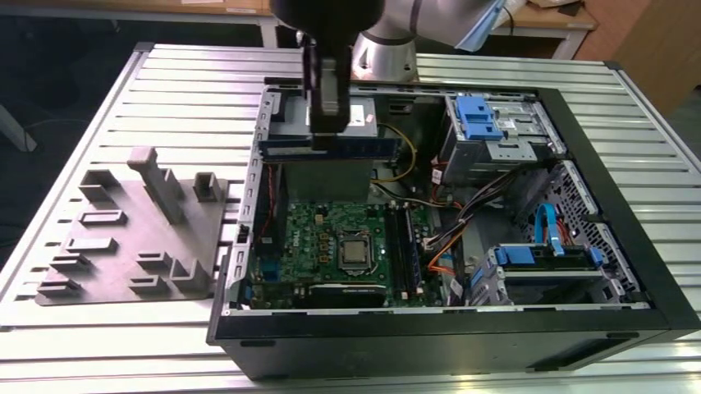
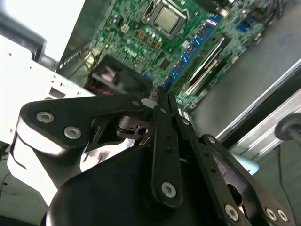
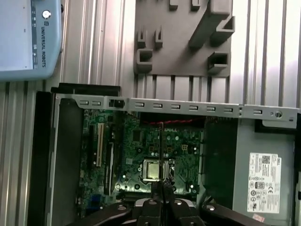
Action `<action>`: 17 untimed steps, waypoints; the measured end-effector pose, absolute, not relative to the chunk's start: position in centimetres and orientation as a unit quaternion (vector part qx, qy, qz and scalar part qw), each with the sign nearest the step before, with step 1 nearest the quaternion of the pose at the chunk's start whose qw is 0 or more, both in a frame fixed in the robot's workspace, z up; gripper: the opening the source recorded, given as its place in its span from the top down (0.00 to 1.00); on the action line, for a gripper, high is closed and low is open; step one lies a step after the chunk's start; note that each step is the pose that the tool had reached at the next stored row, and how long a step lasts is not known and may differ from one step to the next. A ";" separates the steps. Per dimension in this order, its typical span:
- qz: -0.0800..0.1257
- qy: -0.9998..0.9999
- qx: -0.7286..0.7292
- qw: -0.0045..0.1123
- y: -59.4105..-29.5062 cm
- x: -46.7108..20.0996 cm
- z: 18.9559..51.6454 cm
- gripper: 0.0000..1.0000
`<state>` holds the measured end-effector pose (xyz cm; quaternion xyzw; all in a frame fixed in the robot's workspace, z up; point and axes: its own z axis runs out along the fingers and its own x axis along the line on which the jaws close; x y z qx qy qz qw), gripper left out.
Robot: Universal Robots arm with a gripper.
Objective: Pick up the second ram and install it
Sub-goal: 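Pick up the second ram and move it above second insertion slot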
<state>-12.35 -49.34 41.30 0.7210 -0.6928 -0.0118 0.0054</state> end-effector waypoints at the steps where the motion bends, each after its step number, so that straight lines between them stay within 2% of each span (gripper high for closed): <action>1: -0.012 -0.693 0.721 0.005 -49.3 -12.0 41.3 0.91; 17: -0.012 -0.693 0.721 0.006 -49.3 -7.9 40.2 0.91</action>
